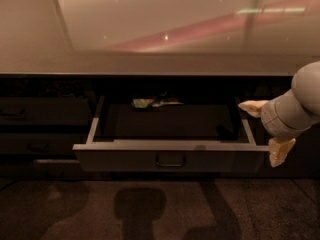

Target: Open top drawer

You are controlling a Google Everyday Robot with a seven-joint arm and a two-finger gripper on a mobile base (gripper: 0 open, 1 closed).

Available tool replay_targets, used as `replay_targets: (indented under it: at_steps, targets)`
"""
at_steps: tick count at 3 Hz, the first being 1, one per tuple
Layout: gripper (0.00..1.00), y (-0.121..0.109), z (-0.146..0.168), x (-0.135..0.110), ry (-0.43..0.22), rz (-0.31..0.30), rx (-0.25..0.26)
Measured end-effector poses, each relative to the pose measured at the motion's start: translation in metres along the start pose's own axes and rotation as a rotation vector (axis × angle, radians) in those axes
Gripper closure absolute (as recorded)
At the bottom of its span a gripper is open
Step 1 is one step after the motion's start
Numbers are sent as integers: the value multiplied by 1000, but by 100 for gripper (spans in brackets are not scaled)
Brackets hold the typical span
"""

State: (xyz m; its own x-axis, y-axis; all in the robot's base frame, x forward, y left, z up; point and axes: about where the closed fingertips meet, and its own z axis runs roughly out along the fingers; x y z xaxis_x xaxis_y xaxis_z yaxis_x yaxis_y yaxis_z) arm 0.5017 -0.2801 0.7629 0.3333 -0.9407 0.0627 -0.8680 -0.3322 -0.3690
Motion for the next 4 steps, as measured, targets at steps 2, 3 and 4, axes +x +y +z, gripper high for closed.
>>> replay_targets:
  at_steps: [2, 3, 4]
  targets:
    - [42, 0, 0, 0, 0, 0, 0]
    - [64, 0, 0, 0, 0, 0, 0]
    - [89, 2, 3, 2, -88, 1, 20]
